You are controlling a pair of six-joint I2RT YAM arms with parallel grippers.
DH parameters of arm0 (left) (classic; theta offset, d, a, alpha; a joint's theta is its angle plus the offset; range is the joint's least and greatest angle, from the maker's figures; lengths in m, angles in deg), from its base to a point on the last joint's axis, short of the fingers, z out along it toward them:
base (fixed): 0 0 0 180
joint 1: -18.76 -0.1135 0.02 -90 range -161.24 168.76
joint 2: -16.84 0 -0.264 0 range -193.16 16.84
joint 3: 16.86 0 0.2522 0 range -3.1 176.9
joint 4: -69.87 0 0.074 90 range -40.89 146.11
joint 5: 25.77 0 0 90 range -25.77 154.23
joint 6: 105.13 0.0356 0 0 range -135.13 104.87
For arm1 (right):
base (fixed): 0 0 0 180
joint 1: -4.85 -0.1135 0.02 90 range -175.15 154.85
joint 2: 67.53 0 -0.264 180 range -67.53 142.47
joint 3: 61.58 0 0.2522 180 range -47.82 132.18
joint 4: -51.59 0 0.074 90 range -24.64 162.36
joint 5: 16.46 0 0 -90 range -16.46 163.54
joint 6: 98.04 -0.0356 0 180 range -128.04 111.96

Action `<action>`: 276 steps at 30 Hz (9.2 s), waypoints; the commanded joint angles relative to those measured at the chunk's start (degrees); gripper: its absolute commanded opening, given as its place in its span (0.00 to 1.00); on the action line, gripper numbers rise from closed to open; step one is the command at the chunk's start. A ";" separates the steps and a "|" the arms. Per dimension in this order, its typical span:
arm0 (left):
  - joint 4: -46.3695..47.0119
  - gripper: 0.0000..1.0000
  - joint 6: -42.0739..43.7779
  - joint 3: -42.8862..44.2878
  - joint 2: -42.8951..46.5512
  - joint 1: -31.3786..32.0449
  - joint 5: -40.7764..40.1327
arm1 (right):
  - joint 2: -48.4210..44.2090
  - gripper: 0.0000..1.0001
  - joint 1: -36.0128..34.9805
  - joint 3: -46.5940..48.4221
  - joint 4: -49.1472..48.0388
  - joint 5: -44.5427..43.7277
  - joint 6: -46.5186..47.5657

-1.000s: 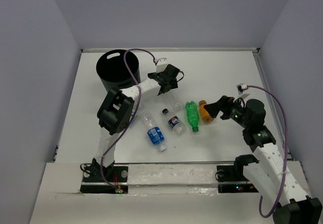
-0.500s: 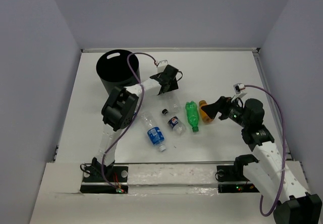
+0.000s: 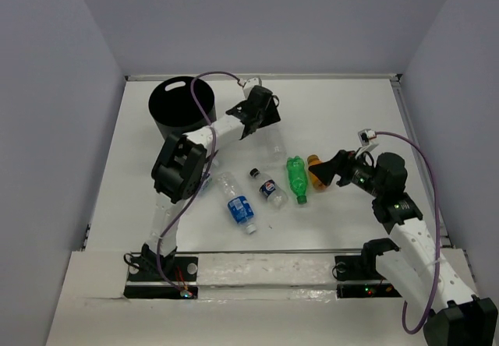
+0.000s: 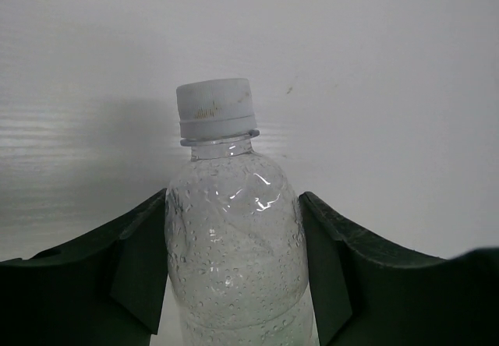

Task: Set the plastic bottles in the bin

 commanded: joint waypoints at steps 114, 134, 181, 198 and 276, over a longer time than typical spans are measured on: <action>-9.49 0.99 21.05 -53.44 116.72 -9.84 -7.27 | 55.29 0.62 -15.28 37.81 36.29 -53.26 9.44; -12.92 0.99 18.24 -51.42 116.28 -9.84 -21.77 | 62.20 0.48 -38.21 86.65 23.56 -41.85 19.62; -11.95 0.99 18.94 -52.82 119.62 -9.93 -17.12 | 52.64 0.94 -24.42 38.08 28.74 -44.39 9.35; -11.78 0.99 19.20 -52.82 119.53 -9.75 -17.12 | 55.91 0.40 -20.46 41.76 23.46 -47.46 13.57; -11.34 0.99 19.64 -53.00 116.80 -9.75 -15.36 | 68.46 0.87 -33.30 52.49 32.95 -27.60 14.98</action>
